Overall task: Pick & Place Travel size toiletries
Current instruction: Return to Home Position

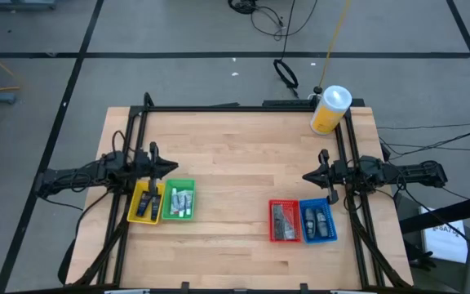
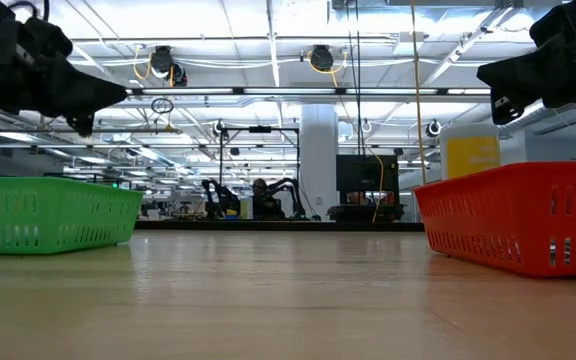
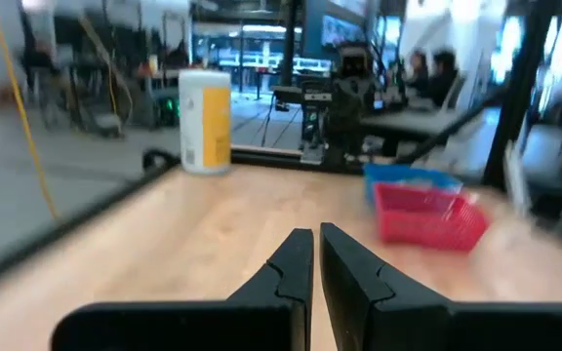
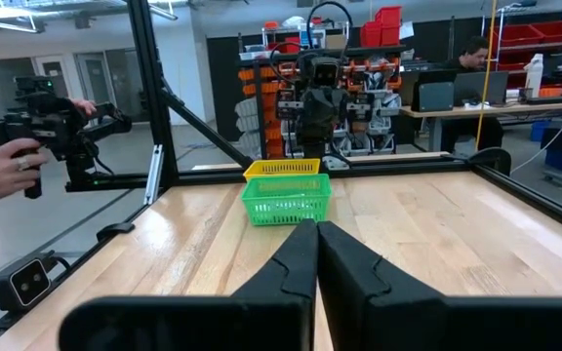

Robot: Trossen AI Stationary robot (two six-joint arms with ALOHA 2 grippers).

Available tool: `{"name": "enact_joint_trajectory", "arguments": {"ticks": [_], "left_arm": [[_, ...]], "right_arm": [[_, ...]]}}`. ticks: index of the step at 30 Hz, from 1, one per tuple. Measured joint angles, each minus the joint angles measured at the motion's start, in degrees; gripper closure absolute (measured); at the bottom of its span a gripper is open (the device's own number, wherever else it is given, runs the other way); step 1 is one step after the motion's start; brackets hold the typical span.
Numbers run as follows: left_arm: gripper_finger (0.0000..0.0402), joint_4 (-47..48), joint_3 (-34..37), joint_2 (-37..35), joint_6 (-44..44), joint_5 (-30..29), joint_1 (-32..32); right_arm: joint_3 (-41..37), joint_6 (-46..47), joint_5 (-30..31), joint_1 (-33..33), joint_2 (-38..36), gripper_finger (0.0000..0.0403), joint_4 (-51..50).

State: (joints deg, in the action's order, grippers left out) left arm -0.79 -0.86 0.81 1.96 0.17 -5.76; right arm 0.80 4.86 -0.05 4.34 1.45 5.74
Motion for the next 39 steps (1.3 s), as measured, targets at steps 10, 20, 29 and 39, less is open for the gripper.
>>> {"name": "enact_joint_trajectory", "arguments": {"ticks": [10, 20, 29, 39], "left_arm": [[0.0391, 0.3, 0.0, 0.3, -1.2, -0.7, 0.0], [0.0389, 0.2, 0.0, 0.3, -2.2, 0.8, 0.0], [0.0398, 0.2, 0.0, 0.3, -2.0, 0.9, 0.0], [0.0378, 0.2, 0.0, 0.3, -1.8, 0.9, 0.0]], "right_arm": [[0.0, 0.0, 0.0, 0.0, 0.0, 0.0399, 0.0], [0.0, 0.0, 0.0, 0.0, 0.0, 0.0399, 0.0], [0.0, 0.0, 0.0, 0.0, 0.0, 0.0399, 0.0], [0.0, 0.0, 0.0, 0.0, 0.0, 0.0399, 0.0]]}}
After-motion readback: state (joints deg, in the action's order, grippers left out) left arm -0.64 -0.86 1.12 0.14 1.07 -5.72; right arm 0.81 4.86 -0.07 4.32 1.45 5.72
